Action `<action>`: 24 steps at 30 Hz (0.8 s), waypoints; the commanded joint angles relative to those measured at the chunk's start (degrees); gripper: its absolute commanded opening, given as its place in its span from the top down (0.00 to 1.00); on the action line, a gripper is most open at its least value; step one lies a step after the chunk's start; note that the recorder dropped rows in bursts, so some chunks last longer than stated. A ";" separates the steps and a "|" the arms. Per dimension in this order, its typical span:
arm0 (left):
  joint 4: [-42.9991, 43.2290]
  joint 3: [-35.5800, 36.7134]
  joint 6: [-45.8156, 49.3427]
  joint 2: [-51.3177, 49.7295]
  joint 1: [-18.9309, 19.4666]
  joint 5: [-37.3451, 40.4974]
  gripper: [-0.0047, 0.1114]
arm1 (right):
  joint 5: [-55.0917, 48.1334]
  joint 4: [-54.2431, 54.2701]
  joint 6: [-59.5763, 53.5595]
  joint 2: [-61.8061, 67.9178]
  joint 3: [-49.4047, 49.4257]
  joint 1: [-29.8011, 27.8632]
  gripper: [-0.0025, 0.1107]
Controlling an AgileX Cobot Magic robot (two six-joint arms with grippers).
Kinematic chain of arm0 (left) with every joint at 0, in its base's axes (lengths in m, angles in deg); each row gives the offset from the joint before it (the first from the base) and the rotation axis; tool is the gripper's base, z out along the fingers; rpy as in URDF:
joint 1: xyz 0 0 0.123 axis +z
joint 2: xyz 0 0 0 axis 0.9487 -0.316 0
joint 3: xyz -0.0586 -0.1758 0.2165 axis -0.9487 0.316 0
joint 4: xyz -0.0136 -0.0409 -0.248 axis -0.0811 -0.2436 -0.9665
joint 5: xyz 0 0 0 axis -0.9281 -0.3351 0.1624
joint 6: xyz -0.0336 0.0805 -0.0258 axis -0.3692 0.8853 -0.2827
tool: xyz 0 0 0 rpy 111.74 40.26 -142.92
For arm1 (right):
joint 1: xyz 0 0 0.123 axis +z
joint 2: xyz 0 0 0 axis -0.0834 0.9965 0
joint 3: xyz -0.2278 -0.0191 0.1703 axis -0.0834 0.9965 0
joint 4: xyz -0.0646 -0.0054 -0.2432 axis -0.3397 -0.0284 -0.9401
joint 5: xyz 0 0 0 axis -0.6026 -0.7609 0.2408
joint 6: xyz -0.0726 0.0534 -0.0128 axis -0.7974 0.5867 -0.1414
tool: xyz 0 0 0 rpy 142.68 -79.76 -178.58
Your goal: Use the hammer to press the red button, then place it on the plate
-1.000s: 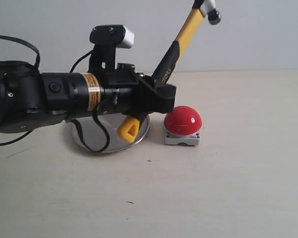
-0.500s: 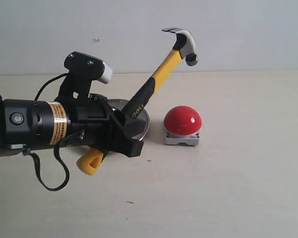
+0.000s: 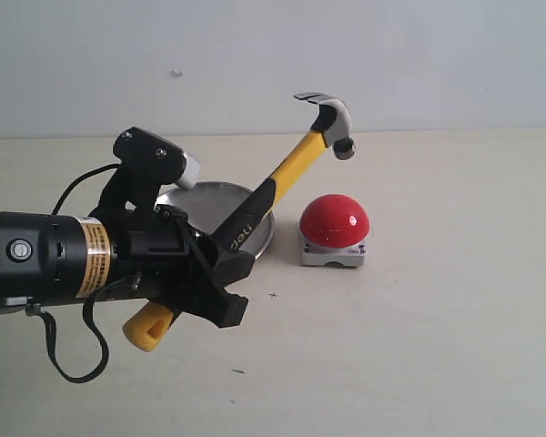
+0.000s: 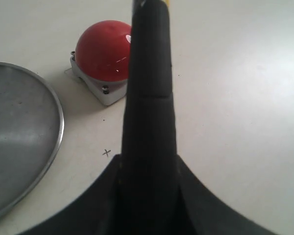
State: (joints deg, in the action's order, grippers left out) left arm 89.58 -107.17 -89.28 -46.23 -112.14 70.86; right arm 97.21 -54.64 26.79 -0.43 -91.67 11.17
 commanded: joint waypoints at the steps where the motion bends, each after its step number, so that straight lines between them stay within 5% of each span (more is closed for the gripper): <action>1: 0.12 -0.41 0.44 1.29 -0.03 -3.58 0.96 | -0.51 4.16 -7.08 -5.78 0.14 0.07 0.98; 8: 0.01 -0.41 0.44 1.29 -0.03 -4.34 0.96 | -6.97 15.60 -17.38 -19.13 0.69 0.07 0.98; 19: 0.01 -0.41 -0.02 1.29 -0.03 -4.99 0.96 | -10.58 16.38 -19.05 -26.85 5.63 0.07 0.98; 24: 0.17 -0.41 -0.56 1.29 -0.03 -3.93 0.96 | -19.94 19.50 -18.34 -27.58 5.63 0.07 0.98</action>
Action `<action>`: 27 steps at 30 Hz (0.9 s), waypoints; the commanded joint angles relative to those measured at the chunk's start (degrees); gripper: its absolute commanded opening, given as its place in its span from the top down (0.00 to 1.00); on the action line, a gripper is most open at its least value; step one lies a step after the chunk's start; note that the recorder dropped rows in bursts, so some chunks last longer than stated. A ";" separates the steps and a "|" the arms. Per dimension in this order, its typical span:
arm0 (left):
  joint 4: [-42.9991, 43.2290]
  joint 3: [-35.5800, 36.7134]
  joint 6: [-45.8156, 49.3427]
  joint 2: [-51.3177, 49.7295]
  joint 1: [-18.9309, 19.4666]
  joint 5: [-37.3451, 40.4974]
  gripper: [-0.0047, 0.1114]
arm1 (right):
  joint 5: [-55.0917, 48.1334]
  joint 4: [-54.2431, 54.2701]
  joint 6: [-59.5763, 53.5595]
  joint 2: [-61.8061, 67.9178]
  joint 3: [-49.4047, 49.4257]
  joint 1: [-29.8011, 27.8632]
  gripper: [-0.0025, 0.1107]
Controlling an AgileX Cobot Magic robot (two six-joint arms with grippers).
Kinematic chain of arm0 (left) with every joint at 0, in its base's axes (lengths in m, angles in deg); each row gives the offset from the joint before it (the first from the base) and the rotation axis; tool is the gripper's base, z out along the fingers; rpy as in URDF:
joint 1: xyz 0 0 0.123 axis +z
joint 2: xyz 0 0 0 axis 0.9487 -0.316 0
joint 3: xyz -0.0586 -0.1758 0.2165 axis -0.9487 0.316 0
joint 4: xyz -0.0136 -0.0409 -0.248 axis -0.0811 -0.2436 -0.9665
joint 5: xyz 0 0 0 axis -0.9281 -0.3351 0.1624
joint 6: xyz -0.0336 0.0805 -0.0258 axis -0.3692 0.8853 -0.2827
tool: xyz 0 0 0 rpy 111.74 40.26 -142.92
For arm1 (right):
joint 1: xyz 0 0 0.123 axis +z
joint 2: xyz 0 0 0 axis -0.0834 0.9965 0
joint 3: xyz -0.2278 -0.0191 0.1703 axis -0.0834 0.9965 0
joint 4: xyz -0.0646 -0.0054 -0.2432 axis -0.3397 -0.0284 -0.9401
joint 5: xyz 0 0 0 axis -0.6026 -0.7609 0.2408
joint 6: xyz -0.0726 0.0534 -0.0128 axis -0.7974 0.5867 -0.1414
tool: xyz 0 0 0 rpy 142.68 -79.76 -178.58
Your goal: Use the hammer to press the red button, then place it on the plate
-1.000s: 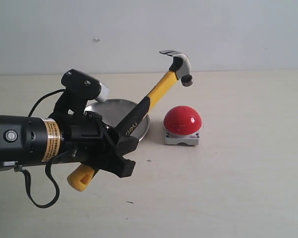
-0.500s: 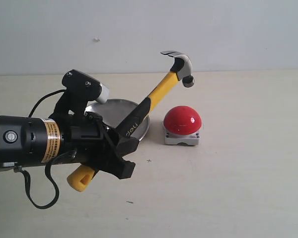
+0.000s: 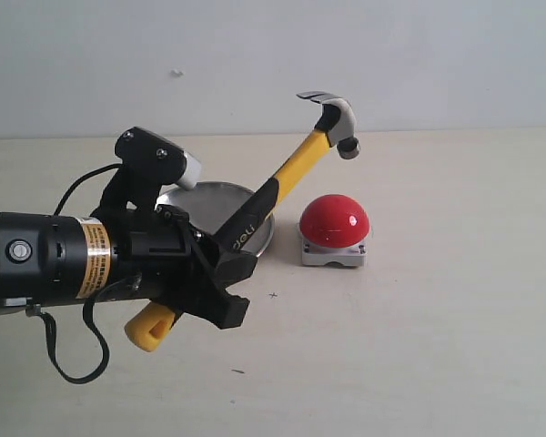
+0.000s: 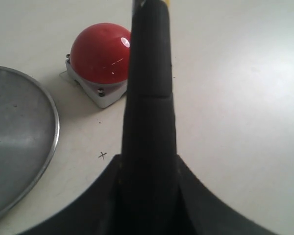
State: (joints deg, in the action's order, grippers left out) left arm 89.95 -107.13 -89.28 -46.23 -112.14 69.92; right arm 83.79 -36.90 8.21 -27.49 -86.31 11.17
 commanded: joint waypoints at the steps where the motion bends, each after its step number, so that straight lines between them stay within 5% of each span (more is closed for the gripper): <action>1: 0.10 -0.45 -1.20 1.29 -0.03 -2.49 0.96 | -9.54 1.76 0.24 -0.52 0.27 0.07 0.98; 15: 2.05 -0.45 -4.78 1.29 -0.03 -0.22 0.96 | -36.36 2.59 9.23 -0.52 0.27 0.07 0.98; 27: 2.59 -5.22 -9.10 1.18 -0.03 4.24 0.96 | -36.96 4.48 10.27 -0.52 0.27 0.07 0.98</action>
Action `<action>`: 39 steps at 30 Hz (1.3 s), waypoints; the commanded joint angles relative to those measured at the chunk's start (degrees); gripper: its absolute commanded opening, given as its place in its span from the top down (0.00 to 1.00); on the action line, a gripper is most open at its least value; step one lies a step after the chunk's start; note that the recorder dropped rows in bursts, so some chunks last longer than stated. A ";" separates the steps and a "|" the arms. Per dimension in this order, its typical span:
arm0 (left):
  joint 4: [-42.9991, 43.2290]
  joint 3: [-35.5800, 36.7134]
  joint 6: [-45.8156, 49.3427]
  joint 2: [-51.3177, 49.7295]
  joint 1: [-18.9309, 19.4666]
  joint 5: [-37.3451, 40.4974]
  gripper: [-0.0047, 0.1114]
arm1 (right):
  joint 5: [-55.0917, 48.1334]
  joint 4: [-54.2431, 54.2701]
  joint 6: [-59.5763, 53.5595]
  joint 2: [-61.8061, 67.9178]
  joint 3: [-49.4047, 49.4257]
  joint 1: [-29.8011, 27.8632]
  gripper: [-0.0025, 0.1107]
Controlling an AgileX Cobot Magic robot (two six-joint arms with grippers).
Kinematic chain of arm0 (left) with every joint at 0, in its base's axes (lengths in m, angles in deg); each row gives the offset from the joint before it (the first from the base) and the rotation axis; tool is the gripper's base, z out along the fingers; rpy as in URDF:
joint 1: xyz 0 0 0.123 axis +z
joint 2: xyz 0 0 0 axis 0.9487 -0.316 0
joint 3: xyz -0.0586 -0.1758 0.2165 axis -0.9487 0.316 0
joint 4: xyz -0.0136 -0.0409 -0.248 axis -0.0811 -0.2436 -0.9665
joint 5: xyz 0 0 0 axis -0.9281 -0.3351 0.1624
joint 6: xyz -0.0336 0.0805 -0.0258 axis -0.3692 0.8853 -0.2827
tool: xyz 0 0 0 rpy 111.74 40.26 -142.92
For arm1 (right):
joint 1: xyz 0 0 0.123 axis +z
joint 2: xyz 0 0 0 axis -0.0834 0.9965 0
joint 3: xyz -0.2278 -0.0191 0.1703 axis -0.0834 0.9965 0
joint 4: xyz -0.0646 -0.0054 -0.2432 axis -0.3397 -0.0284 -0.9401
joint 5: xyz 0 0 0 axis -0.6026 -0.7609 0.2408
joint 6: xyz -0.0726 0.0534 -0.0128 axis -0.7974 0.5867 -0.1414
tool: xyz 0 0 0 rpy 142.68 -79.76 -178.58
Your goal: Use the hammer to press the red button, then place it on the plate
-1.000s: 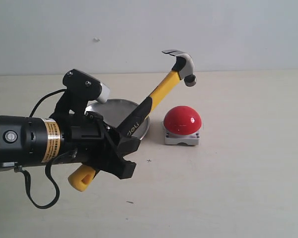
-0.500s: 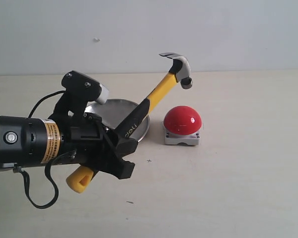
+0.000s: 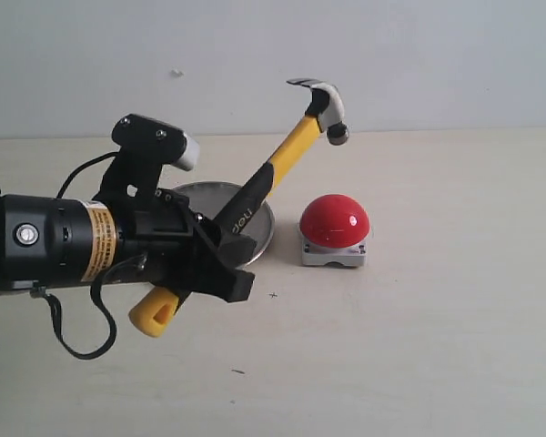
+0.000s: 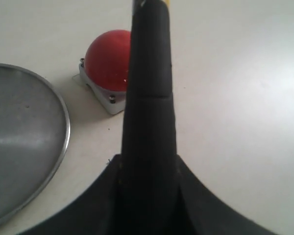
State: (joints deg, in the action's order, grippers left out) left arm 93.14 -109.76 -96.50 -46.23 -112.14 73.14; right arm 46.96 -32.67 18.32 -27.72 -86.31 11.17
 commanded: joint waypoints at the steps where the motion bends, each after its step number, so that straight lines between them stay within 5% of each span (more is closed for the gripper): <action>1: -0.60 -3.38 -1.87 1.18 -0.03 3.22 0.96 | -0.13 0.24 0.17 -0.28 0.27 0.07 0.98; 13: 0.01 -9.52 -2.91 -11.39 -1.95 7.07 0.96 | -0.13 0.24 0.17 -0.28 0.27 0.07 0.98; 21: 1.33 -11.82 -2.19 -11.05 -9.45 19.23 0.96 | -0.13 0.24 0.17 -0.28 0.27 0.07 0.98; 39: -0.33 -12.59 -1.79 -1.83 -9.69 19.66 0.96 | -0.13 0.24 0.17 -0.28 0.27 0.07 0.98</action>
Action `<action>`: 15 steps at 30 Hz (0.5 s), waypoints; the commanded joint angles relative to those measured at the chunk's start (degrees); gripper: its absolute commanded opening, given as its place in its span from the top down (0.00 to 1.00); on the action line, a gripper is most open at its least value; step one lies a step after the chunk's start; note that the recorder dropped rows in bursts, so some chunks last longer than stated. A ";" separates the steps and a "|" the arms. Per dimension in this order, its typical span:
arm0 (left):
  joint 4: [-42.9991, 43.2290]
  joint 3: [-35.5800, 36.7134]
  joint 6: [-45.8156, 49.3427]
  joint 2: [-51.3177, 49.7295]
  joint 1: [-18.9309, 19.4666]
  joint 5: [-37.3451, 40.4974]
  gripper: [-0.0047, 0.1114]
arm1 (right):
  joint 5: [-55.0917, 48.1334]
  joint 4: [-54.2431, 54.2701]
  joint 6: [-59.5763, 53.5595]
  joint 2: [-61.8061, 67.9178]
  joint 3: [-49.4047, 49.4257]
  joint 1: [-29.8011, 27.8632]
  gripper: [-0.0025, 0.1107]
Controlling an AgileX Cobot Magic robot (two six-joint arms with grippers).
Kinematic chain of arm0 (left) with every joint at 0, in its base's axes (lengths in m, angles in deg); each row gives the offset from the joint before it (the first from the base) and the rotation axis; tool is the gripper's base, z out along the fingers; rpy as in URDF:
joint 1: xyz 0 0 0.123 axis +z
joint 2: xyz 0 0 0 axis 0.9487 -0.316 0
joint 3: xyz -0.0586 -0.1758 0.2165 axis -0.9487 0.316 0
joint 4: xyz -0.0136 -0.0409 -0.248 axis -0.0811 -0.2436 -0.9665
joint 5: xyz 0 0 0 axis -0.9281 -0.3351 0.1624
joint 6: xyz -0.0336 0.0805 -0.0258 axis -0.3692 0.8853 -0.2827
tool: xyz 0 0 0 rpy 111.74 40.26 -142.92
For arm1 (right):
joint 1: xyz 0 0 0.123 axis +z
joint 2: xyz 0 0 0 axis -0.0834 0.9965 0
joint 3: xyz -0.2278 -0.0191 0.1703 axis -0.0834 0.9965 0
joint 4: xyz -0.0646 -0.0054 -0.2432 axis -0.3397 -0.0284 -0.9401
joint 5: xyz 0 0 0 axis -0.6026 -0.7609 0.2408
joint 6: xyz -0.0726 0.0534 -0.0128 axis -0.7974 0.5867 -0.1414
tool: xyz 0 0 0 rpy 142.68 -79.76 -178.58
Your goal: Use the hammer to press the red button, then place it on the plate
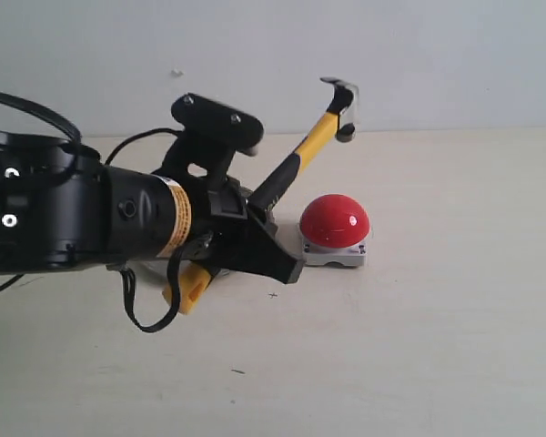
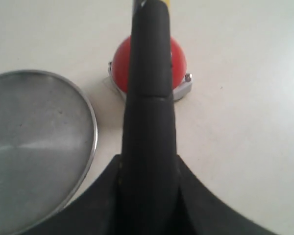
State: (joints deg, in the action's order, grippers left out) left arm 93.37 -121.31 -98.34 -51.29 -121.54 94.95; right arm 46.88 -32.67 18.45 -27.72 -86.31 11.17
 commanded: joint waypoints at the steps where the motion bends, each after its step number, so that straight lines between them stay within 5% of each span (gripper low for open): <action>1: -0.94 -1.03 0.05 3.23 -0.42 -2.15 0.96 | -0.05 0.24 0.04 -0.28 0.27 0.07 0.98; 10: -4.42 2.86 0.35 -8.84 -0.77 -1.56 0.96 | -0.05 0.24 0.04 -0.28 0.27 0.07 0.98; 15: -4.42 1.61 1.59 -3.14 -0.77 1.85 0.96 | -0.05 0.24 0.04 -0.28 0.27 0.07 0.98</action>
State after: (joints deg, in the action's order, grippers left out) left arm 89.09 -118.49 -97.65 -59.72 -122.20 96.54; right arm 46.88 -32.67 18.57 -27.72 -86.31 11.17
